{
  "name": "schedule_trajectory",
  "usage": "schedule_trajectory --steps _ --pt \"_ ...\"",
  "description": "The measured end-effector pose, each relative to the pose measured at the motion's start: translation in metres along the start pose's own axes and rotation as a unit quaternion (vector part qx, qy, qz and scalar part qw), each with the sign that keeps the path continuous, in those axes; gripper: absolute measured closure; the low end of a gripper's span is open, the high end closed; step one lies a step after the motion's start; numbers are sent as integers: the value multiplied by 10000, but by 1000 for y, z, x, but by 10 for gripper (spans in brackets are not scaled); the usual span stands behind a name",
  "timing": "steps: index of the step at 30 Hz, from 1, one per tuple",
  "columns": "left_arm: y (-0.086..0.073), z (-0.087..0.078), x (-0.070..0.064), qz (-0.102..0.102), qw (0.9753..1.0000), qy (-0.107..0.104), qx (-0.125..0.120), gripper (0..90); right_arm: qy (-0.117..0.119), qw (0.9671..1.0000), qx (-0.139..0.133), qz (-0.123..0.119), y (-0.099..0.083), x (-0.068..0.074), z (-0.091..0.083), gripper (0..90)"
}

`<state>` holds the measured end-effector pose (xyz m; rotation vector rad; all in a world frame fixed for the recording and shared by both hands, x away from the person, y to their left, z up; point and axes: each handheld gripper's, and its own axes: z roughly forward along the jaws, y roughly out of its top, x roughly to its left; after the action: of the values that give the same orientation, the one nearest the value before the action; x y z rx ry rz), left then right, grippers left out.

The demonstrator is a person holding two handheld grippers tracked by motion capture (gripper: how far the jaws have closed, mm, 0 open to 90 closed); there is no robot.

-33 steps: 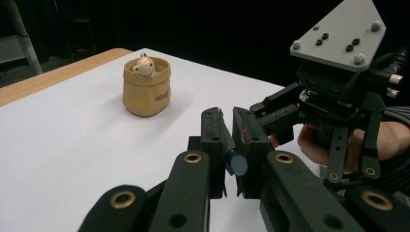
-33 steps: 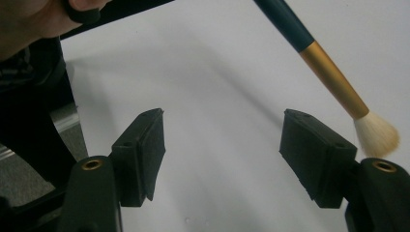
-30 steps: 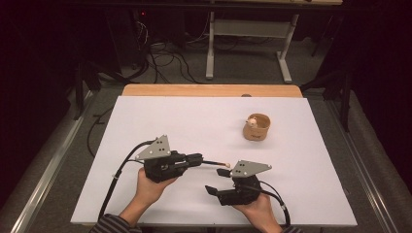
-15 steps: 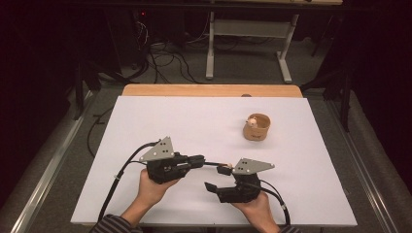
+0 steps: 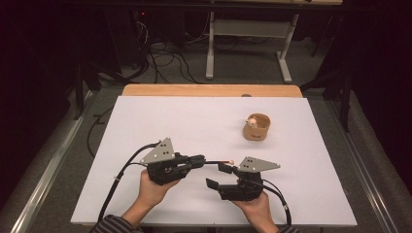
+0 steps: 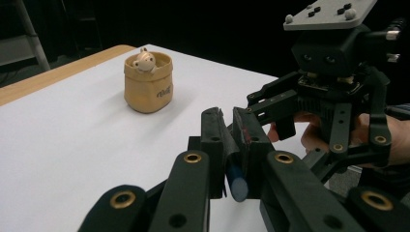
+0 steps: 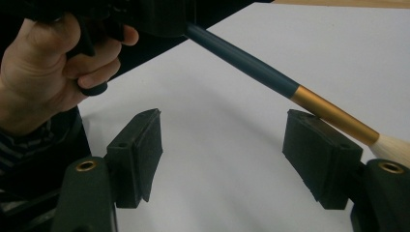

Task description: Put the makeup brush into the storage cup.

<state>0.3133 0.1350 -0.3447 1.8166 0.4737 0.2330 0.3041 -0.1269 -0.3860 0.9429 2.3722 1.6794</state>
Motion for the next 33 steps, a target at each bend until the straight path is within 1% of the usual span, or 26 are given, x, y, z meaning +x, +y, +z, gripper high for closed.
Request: schedule_trajectory --steps 3,4,11,12,14,17,25,26,29,31,33 --pt "0 0 0 -3 10000 2 -3 843 17 9998 -118 170 0 -2 -2 318" --pt "0 0 0 -7 10000 0 1 842 22 9998 -137 170 0 -3 -2 318" --pt "0 1 -2 -7 10000 27 -11 842 73 9988 -281 397 -1 -6 -3 320" --pt "0 1 -2 -7 10000 32 -19 842 120 9983 -323 474 -1 -6 -3 320" --pt "0 1 -3 -4 10000 41 -37 842 177 9976 -376 551 -1 -7 -4 319" --pt "-1 2 -3 3 10000 48 -36 842 264 9957 -468 750 -1 -9 -4 319" --pt "-1 3 -5 8 9999 87 -55 842 285 9929 -609 979 -1 -13 -5 321" --pt "-1 3 -5 29 9999 96 -71 842 297 9924 -631 1018 -1 -13 -5 321" --pt "-1 3 -8 69 9998 133 -120 843 381 9885 -763 1250 -2 -15 -6 322" --pt "0 2 -8 68 9998 148 -139 843 474 9841 -874 1470 -2 -15 -6 323" --pt "0 2 -8 75 9997 156 -145 842 473 9827 -924 1531 -2 -16 -6 325"
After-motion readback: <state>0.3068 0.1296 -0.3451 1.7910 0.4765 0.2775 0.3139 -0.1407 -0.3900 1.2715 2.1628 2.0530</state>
